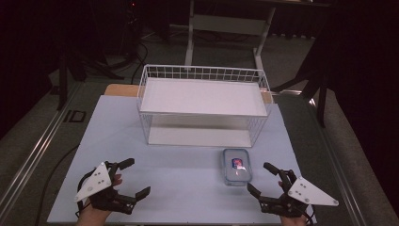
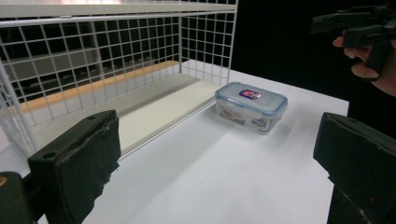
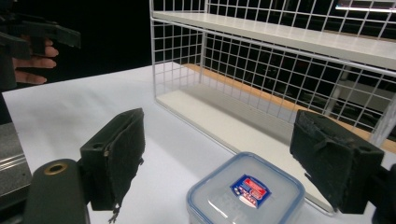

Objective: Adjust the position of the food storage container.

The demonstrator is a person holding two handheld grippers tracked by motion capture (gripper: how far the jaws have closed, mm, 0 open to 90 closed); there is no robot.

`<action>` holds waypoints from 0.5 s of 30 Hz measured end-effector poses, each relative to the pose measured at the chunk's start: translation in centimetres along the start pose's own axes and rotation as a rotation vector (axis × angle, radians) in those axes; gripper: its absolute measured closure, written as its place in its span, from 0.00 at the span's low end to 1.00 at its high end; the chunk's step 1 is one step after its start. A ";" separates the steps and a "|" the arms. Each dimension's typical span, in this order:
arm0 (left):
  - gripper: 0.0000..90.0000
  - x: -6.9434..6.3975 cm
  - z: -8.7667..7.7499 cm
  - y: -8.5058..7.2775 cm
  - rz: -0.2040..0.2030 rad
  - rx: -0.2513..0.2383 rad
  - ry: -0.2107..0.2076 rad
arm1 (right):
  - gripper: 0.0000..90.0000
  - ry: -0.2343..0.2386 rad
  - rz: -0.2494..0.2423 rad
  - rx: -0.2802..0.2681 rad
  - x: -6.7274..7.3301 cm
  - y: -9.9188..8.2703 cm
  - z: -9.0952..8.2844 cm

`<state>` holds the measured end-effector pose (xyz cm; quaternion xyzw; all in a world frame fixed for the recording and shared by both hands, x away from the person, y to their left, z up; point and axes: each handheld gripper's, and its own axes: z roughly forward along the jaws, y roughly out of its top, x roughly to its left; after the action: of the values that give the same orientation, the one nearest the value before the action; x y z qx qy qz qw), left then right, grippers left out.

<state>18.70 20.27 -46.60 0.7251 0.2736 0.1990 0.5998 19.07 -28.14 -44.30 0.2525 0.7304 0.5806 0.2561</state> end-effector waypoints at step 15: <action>0.02 0.3 0.0 -0.1 -0.010 0.023 0.038 | 0.14 -0.019 0.034 0.047 0.0 0.3 0.9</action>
<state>18.86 20.47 -46.67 0.7266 0.2908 0.2065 0.5872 19.70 -27.38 -44.16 0.2765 0.7370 0.5651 0.2471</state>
